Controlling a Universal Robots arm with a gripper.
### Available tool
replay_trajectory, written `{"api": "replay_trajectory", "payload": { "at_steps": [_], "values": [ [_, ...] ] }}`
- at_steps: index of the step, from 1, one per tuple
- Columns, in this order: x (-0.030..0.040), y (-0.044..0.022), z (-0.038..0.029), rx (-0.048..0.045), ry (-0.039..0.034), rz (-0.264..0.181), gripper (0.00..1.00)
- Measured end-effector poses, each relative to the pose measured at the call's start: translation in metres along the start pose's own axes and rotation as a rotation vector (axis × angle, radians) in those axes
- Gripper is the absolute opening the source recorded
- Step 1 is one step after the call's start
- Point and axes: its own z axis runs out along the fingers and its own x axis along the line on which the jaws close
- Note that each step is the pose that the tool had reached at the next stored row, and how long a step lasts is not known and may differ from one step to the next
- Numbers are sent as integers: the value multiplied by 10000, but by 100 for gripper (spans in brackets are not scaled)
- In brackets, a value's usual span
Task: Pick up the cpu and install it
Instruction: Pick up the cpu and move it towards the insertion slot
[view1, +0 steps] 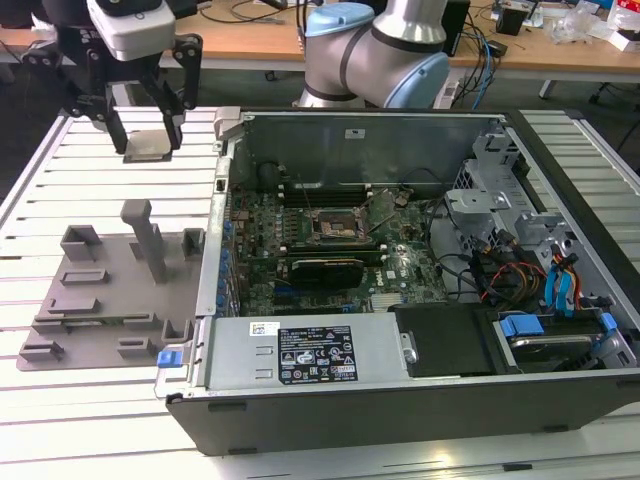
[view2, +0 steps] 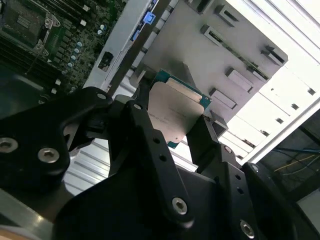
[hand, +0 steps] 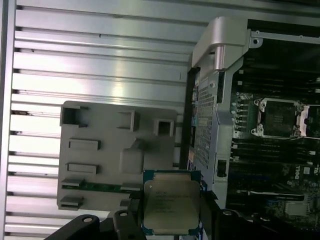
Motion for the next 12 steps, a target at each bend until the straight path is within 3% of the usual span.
{"api": "replay_trajectory", "payload": {
  "at_steps": [8,12],
  "values": [
    [-239,-12,8,18,1,-1,55],
    [-320,-18,10,25,2,0,55]
  ]
}}
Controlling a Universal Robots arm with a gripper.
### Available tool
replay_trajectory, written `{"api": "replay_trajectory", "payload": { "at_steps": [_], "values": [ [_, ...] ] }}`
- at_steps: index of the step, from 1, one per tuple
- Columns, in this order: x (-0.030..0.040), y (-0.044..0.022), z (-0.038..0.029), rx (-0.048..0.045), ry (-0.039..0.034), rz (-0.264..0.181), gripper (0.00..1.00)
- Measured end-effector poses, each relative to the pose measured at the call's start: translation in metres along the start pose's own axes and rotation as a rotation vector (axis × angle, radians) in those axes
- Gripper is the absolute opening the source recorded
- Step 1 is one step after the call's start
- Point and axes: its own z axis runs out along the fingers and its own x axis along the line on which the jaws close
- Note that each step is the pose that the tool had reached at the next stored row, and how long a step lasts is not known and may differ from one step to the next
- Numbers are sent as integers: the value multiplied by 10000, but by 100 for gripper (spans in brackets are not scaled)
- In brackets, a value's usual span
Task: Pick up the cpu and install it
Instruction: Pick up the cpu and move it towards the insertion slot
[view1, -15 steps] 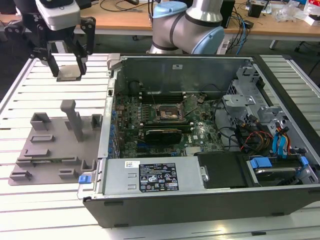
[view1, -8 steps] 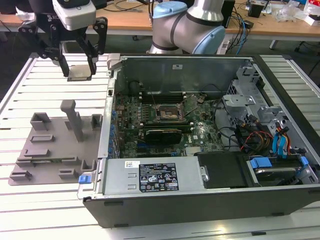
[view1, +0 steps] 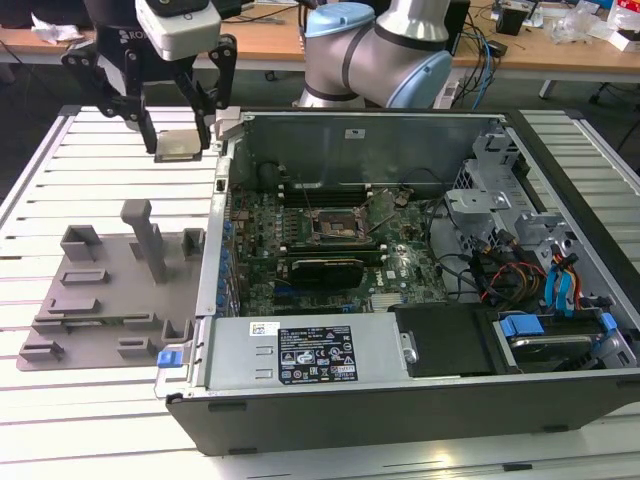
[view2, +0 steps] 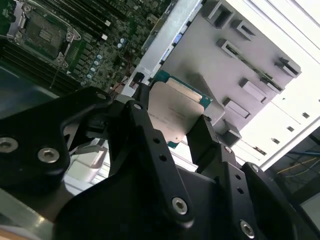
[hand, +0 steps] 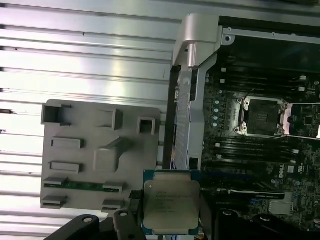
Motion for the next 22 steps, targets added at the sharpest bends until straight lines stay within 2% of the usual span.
{"api": "replay_trajectory", "payload": {
  "at_steps": [4,13,14,18,22],
  "values": [
    [-114,-8,4,15,2,-2,55],
    [-254,-16,8,44,4,-2,55],
    [-295,-17,10,50,5,-3,55],
    [-368,-17,12,54,6,-2,55],
    [-475,-14,15,59,7,-3,55]
  ]
}}
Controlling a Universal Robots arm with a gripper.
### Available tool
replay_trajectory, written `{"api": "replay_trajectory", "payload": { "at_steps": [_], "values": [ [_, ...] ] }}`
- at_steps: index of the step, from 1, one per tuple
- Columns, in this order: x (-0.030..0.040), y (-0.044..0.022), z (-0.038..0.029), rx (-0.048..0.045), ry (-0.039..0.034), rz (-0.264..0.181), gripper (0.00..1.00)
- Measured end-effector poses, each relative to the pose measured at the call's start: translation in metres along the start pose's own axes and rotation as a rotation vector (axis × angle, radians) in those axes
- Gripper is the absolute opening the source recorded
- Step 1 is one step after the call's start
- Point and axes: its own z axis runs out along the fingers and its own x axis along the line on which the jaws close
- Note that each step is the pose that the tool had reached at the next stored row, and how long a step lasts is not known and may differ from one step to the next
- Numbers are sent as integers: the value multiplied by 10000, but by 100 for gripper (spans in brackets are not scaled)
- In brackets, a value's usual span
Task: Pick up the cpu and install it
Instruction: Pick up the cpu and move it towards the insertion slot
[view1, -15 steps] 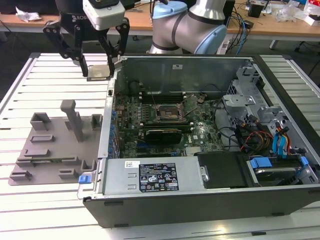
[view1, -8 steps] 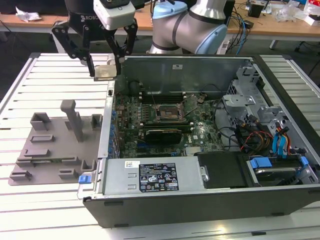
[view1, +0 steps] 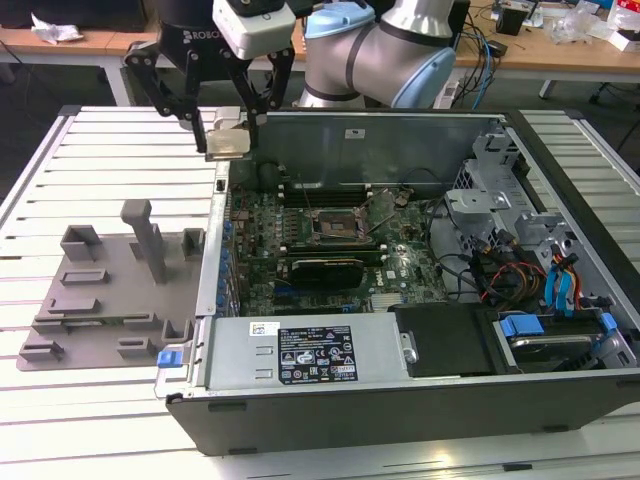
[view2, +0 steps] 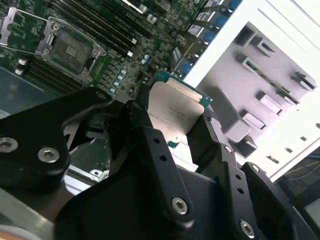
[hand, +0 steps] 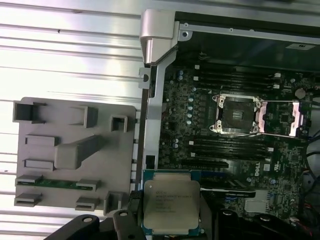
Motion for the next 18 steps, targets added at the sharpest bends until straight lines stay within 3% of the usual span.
{"api": "replay_trajectory", "payload": {
  "at_steps": [9,12,14,18],
  "values": [
    [-199,1,6,7,1,0,55],
    [-291,-1,9,11,1,0,55],
    [-393,-1,13,13,2,0,55],
    [-451,7,19,12,4,0,55]
  ]
}}
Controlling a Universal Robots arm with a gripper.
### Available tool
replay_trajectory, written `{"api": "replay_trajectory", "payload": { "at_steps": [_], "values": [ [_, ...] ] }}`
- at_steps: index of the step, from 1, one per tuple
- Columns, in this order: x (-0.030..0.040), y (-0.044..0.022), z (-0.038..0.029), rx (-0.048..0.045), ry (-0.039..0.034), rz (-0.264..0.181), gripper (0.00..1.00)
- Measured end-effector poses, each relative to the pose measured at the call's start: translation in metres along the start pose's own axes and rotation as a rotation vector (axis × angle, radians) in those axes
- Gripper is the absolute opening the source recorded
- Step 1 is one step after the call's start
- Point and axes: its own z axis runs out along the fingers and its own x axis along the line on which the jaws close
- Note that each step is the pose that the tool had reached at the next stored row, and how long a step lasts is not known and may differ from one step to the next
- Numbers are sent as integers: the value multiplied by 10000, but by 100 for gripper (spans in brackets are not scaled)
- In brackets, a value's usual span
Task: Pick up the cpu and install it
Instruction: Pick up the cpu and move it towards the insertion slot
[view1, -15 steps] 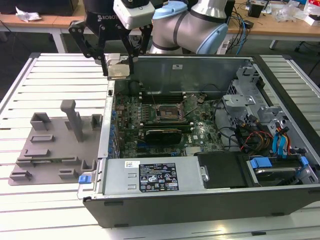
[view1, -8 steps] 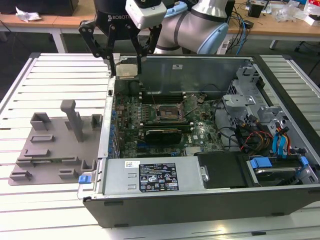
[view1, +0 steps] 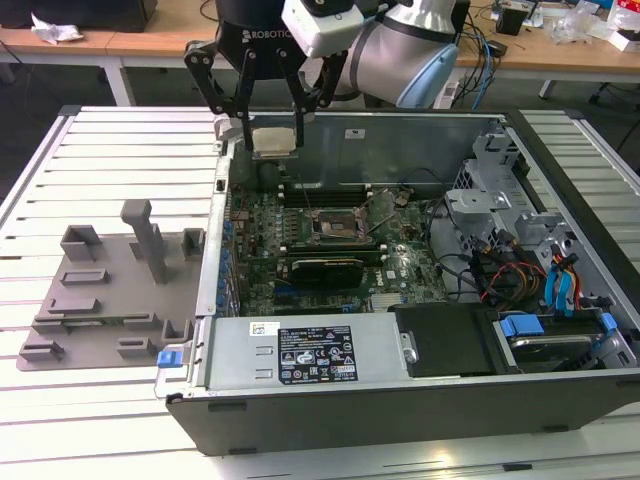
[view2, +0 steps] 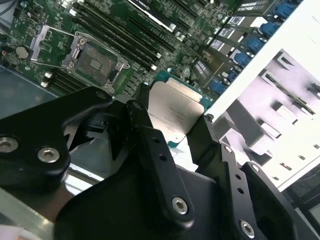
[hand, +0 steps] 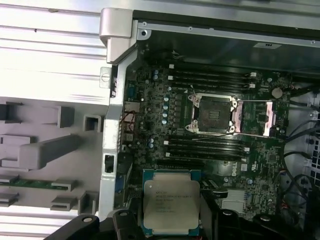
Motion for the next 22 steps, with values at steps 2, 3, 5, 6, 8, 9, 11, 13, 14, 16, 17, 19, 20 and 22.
{"api": "replay_trajectory", "payload": {
  "at_steps": [2,3,5,6,8,9,11,13,14,16,17,19,20,22],
  "values": [
    [-29,15,6,-8,0,0,55],
    [-38,22,7,-10,2,0,55],
    [-63,39,14,-17,3,0,55],
    [-85,52,20,-19,6,1,55],
    [-111,67,26,-19,9,0,55],
    [-141,82,33,-19,14,0,55],
    [-210,115,54,-20,27,0,55],
    [-245,131,65,-21,32,0,55],
    [-271,142,74,-21,37,-1,55],
    [-296,151,82,-21,41,-1,55],
    [-314,156,92,-22,43,-1,55],
    [-346,164,108,-21,47,-1,55],
    [-361,168,117,-22,49,-1,55],
    [-382,174,129,-22,52,-1,55]
  ]
}}
